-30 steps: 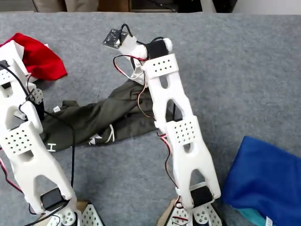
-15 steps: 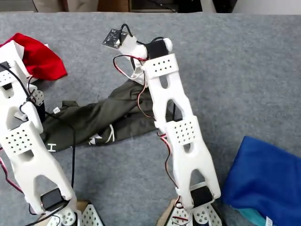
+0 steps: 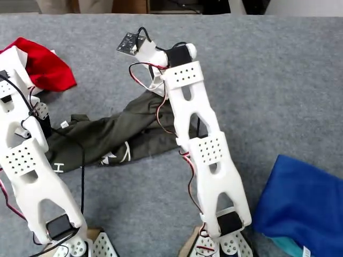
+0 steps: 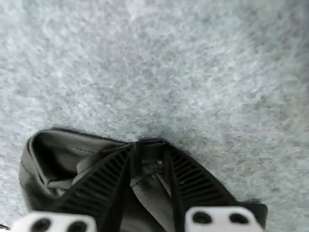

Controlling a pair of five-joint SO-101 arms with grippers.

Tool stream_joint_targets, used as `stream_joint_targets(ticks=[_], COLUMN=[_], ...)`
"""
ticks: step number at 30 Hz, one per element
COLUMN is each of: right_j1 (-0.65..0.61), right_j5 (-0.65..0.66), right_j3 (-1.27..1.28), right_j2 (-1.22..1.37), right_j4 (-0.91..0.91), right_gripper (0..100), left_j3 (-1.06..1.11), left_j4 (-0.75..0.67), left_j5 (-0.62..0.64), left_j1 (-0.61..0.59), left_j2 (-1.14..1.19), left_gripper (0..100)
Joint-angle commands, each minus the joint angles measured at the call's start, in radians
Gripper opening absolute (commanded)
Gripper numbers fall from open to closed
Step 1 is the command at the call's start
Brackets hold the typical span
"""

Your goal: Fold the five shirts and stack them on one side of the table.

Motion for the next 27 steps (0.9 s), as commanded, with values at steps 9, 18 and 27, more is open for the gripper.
stream_joint_targets(ticks=[9,18,27], right_j1=[0.01,0.01,0.01], right_j5=[0.009,0.009,0.009], right_j3=[-0.048,-0.048,-0.048], right_j2=[-0.004,-0.004,-0.004], right_j4=[0.008,0.008,0.006], right_gripper=[0.5,0.5,0.5], left_j3=[-0.012,-0.012,-0.023], left_j4=[0.003,0.003,-0.002], left_j5=[0.002,-0.005,0.002], left_j1=[0.02,0.032,0.032], left_j2=[-0.022,0.039,0.065], left_gripper=[13,14,1])
